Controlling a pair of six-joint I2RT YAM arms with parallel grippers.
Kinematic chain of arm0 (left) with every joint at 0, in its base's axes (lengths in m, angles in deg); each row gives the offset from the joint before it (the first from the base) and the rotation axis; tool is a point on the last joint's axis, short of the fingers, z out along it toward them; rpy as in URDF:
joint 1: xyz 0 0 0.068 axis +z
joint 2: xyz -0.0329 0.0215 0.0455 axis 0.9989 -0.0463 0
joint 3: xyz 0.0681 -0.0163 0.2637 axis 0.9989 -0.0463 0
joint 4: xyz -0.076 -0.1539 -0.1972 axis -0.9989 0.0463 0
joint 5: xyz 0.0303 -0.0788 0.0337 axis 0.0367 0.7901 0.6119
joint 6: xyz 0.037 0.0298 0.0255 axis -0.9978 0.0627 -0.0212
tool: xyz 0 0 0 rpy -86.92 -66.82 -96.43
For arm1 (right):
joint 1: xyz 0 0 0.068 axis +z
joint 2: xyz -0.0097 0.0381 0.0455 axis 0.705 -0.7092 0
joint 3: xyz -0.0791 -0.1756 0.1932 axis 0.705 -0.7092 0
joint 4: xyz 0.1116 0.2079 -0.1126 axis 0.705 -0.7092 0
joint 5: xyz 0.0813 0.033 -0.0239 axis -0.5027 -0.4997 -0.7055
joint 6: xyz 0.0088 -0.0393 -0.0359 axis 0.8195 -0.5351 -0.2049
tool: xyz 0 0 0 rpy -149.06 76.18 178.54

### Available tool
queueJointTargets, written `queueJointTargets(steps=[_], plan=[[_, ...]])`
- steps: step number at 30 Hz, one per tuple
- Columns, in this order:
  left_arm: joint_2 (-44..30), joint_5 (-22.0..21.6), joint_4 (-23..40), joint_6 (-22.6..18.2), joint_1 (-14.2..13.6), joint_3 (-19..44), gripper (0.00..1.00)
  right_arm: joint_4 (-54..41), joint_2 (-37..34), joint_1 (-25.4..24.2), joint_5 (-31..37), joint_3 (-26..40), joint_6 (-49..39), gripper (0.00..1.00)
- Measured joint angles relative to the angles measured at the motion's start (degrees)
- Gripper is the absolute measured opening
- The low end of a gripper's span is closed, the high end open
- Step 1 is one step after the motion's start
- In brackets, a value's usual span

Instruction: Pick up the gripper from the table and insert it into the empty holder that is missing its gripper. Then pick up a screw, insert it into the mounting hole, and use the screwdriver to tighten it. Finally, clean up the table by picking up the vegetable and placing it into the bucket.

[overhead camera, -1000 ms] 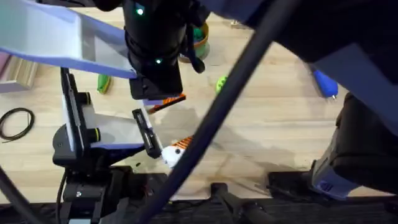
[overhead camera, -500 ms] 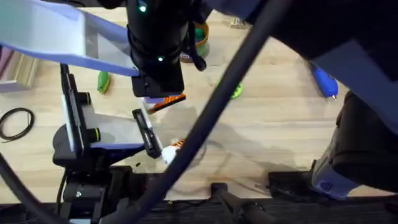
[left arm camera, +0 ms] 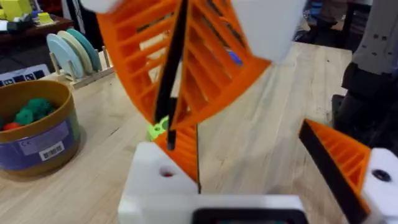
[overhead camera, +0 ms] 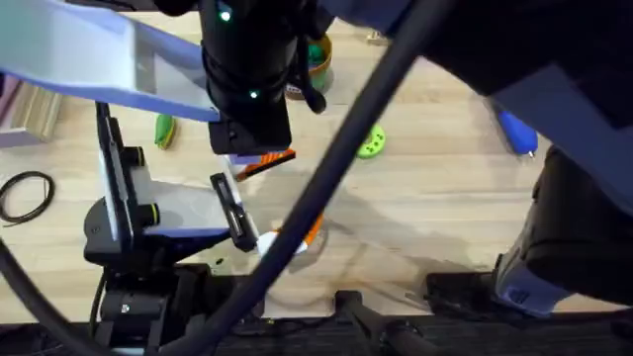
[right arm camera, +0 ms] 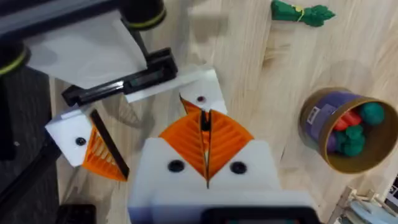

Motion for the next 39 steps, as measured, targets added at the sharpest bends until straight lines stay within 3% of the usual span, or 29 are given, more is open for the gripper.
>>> queueJointTargets(steps=[39], plan=[[0.0, 0.0, 0.0, 0.0, 0.0, 0.0, 0.986, 1.5, -0.2, 0.0, -0.5, -2.0, 0.1, 0.006]])
